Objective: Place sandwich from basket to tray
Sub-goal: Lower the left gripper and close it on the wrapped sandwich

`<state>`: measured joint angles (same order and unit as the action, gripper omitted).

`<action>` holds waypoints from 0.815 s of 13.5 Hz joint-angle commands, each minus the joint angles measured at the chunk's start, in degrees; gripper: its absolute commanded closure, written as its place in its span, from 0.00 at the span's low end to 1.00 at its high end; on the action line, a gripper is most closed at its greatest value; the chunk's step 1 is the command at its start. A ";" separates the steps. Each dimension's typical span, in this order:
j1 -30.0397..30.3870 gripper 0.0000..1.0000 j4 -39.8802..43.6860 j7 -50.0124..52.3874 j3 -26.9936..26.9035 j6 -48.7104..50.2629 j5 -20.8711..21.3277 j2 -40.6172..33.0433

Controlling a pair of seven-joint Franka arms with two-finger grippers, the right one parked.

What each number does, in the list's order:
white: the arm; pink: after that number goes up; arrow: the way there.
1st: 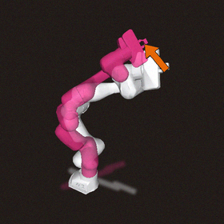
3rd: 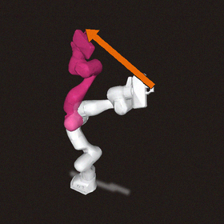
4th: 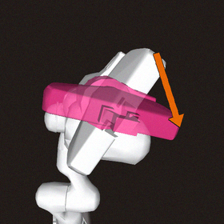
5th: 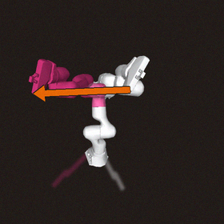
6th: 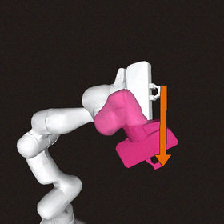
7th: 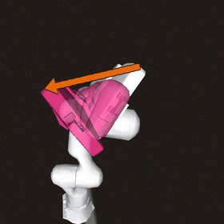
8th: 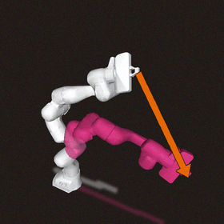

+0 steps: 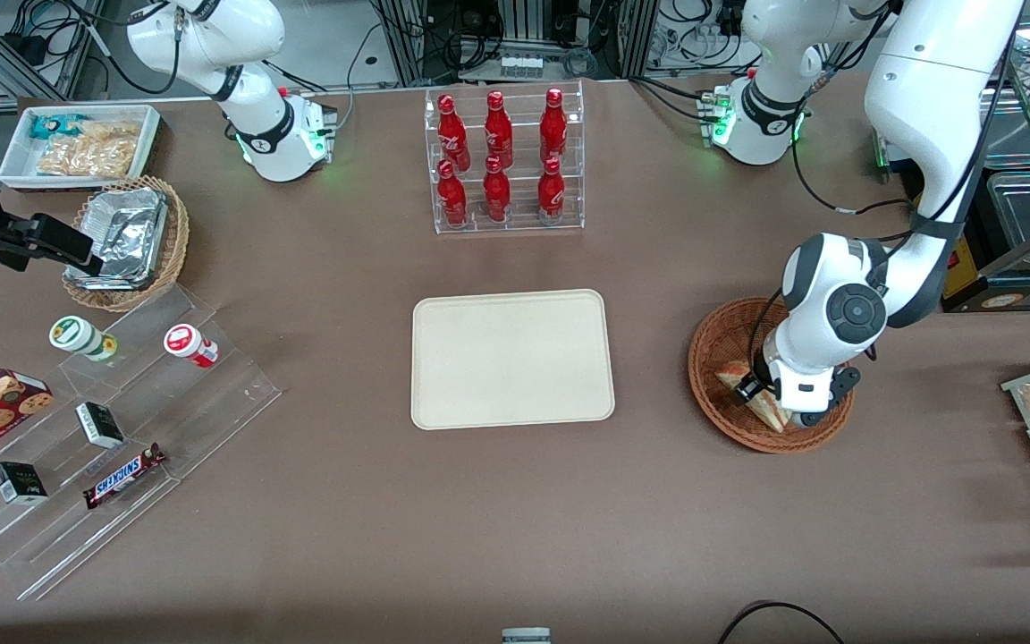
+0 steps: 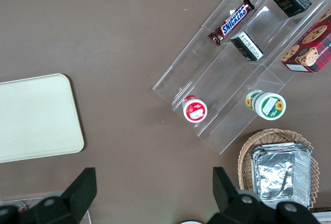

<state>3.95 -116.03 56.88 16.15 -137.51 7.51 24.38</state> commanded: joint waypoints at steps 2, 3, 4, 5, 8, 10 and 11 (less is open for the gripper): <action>-0.08 0.94 1.15 -1.50 -0.24 3.89 1.11 -2.49; -0.08 0.94 1.85 -2.73 -0.24 5.83 1.72 -3.28; 0.10 0.94 2.55 -4.22 -0.24 7.85 1.90 -3.90; 0.01 0.95 3.60 -5.71 -0.24 9.78 1.90 -5.12; -0.60 0.95 8.77 -8.27 0.81 22.50 1.55 -9.69; -2.00 0.95 17.54 -7.41 5.45 32.69 0.93 -8.22; -3.49 0.95 20.89 -6.27 6.86 35.70 0.84 -6.99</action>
<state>3.06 -102.40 49.07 20.29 -108.33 8.48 15.08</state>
